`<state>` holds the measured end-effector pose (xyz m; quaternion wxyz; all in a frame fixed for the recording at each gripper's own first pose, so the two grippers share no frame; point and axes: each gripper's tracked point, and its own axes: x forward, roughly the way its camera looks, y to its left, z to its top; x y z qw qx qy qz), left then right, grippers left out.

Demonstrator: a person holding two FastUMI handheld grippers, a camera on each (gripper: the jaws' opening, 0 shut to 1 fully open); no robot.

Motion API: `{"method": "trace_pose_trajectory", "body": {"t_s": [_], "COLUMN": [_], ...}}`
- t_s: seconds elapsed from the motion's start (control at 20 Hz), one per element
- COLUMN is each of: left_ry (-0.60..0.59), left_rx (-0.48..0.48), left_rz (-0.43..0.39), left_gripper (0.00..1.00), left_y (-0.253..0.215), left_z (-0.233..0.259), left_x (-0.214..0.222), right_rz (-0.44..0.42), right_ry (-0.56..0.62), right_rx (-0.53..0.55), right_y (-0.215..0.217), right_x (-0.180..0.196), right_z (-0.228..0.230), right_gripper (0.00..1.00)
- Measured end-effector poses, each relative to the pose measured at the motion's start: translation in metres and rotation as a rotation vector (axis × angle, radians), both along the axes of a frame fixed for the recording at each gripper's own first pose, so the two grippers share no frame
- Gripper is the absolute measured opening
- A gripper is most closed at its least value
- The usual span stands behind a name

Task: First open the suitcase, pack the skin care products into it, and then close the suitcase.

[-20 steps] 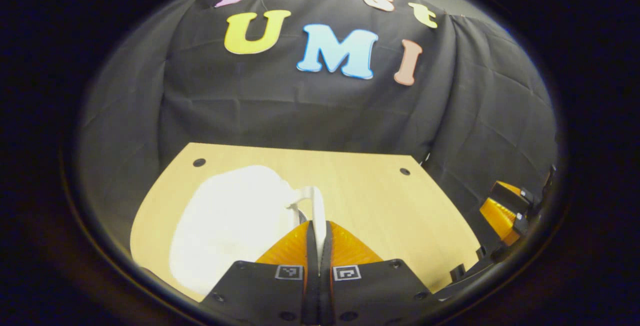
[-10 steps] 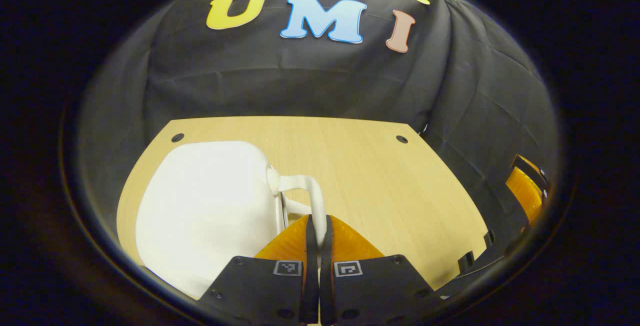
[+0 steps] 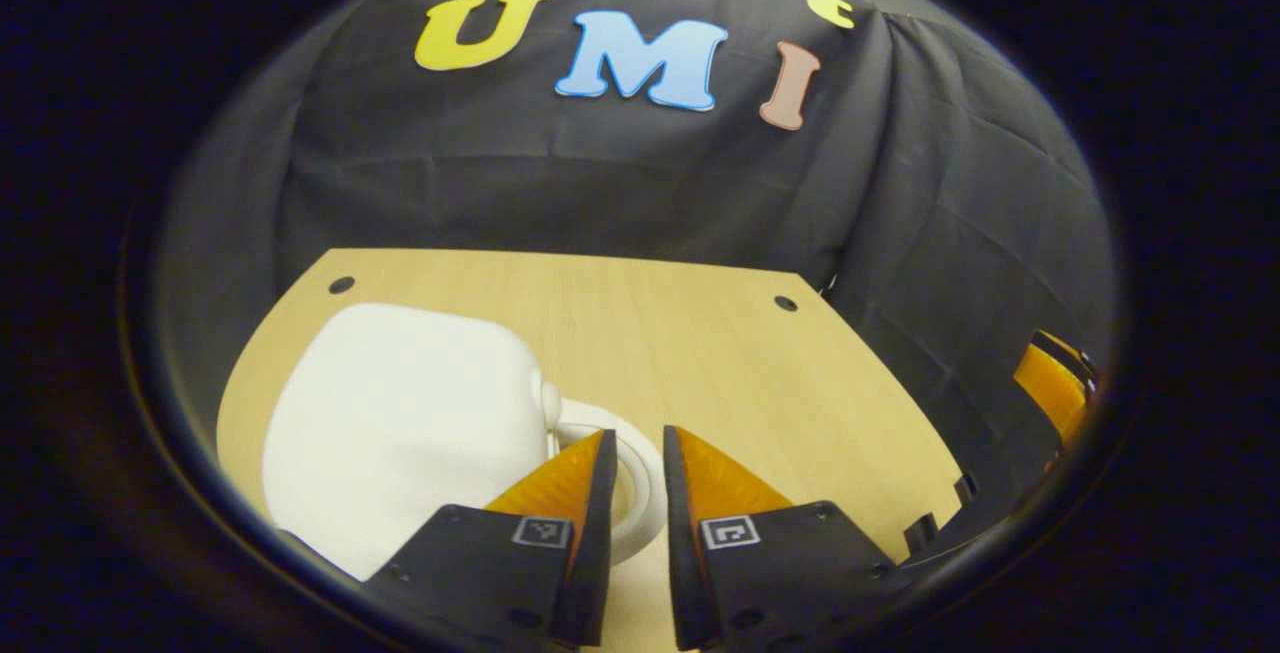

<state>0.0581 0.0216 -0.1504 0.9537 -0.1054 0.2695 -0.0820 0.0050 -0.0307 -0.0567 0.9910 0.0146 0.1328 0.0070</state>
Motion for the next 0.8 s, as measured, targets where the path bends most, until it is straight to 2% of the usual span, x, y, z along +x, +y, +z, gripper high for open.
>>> {"method": "trace_pose_trajectory", "body": {"t_s": [0.15,0.2,0.35,0.4,0.65,0.8], "left_ry": [-0.145,-0.202,-0.375,-0.453,-0.511,-0.537], "left_rx": [0.073,0.103,0.129,0.127,0.186,0.207], "left_rz": [0.029,0.055,0.146,0.212,0.298,0.358], "left_gripper": [0.63,0.78,0.88,0.95,0.95,0.95], "left_y": [0.012,0.016,0.024,0.029,0.006,-0.052], "left_z": [0.045,0.062,0.118,0.142,0.164,0.177], "left_x": [-0.009,-0.012,-0.025,-0.033,-0.052,-0.056], "right_rz": [-0.029,-0.027,-0.014,-0.012,0.050,0.104], "right_ry": [-0.028,-0.034,-0.062,-0.078,-0.115,-0.148], "right_rx": [0.014,0.020,0.009,-0.009,0.045,0.077], "right_y": [-0.004,-0.003,-0.006,-0.013,-0.030,-0.066], "right_x": [0.004,0.005,0.007,0.008,0.010,0.004], "right_z": [0.016,0.018,0.027,0.028,0.018,0.015], "right_gripper": [0.96,0.96,0.96,0.96,0.96,0.96]}}
